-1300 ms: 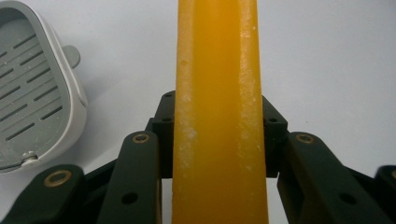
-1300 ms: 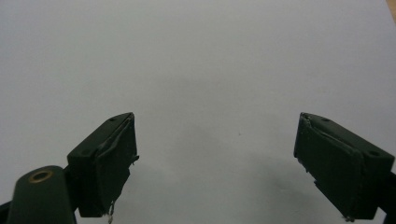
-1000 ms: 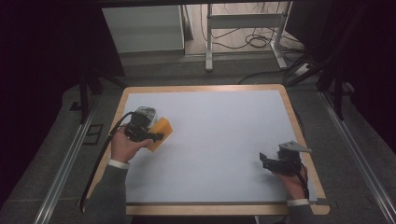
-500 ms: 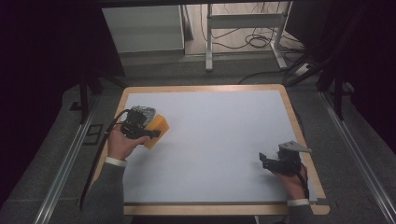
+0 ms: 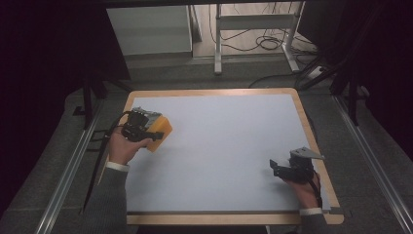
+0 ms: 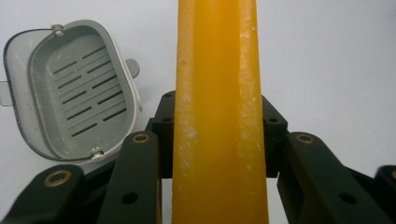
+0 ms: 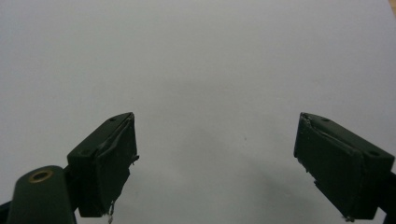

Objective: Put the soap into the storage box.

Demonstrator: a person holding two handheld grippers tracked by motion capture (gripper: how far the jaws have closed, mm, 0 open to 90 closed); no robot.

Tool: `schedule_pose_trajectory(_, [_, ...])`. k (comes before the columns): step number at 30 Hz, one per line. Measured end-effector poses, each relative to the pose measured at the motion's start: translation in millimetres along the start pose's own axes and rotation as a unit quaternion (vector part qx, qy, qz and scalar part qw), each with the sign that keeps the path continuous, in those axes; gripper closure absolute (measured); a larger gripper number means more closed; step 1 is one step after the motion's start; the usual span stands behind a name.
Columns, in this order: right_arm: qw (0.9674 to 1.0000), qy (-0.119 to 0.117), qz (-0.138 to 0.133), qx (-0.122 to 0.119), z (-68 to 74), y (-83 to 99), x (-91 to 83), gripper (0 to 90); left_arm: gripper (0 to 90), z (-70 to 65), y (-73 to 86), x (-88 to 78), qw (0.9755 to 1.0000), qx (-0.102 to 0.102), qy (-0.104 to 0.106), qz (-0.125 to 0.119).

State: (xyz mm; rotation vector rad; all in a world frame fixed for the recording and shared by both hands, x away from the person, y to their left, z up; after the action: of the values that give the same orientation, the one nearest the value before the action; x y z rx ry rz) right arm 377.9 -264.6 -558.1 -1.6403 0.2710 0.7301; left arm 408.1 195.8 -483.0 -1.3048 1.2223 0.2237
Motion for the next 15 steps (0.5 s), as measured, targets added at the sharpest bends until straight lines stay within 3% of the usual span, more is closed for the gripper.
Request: schedule_pose_trajectory(15, [1.0000,0.004,0.004,0.002,-2.3,0.9,0.4,13.1,61.0,15.3,-3.7,-2.1,0.9998,-0.018,-0.010,-0.009])
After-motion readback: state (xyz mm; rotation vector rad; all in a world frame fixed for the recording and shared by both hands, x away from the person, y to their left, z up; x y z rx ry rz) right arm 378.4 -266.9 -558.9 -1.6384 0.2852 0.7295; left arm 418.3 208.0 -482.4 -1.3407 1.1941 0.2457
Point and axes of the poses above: each handheld gripper's, and its own axes: x roughly forward along the jaws, y roughly out of its underside, z roughly to its left, the point moved 7 cm from there along x, roughly forward along the jaws, and after that the axes turned 5 degrees about y, right-handed, at the moved point
